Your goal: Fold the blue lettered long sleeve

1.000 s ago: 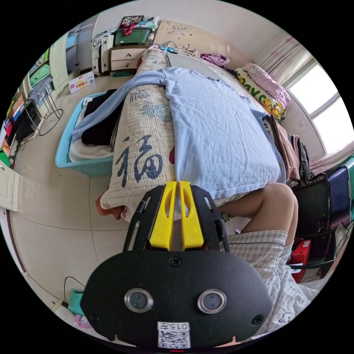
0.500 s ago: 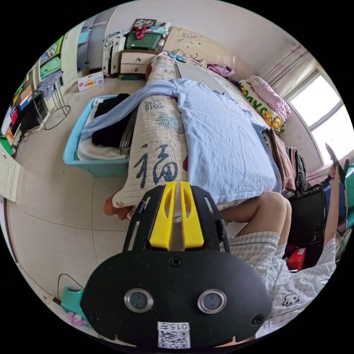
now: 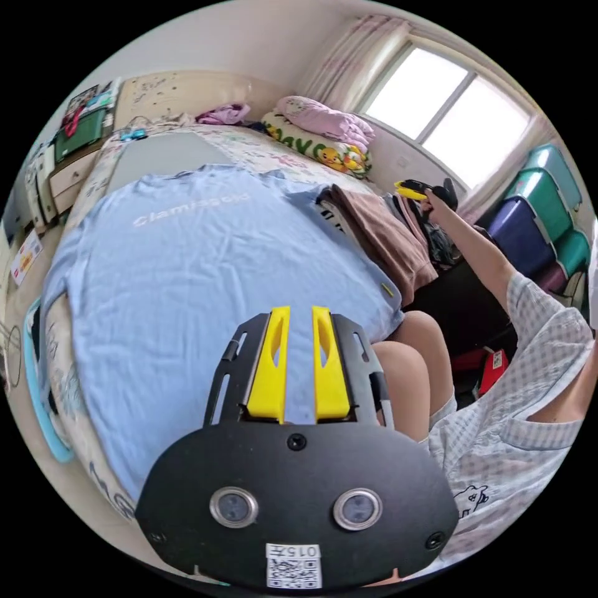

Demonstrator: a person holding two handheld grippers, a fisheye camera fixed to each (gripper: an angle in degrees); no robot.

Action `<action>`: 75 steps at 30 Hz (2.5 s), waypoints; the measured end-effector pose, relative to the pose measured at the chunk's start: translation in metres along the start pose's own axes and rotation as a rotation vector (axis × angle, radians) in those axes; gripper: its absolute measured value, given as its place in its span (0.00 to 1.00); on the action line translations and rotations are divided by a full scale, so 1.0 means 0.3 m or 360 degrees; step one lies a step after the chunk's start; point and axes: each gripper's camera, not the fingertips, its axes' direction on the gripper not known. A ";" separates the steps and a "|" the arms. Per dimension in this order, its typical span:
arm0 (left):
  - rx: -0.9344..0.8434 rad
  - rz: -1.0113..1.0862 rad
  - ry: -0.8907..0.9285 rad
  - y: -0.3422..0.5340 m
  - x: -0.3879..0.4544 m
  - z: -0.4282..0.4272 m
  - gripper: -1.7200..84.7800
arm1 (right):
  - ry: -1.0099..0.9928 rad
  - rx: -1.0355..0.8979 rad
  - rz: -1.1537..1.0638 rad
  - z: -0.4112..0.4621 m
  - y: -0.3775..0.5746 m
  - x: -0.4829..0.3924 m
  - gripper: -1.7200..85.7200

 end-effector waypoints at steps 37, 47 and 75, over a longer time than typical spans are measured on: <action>-0.0313 0.0476 -0.0258 -0.225 0.462 0.611 0.11 | 0.0368 -0.0426 -0.0101 -0.147 -0.930 0.757 0.13; -0.0352 0.0520 -0.0309 -0.229 0.462 0.638 0.11 | 0.0074 -0.0275 0.0433 -0.201 -0.764 1.472 0.14; 0.0766 -0.0942 0.0786 0.047 -0.481 0.127 0.20 | -0.0920 -0.0511 -0.1926 -0.603 1.711 -0.173 0.08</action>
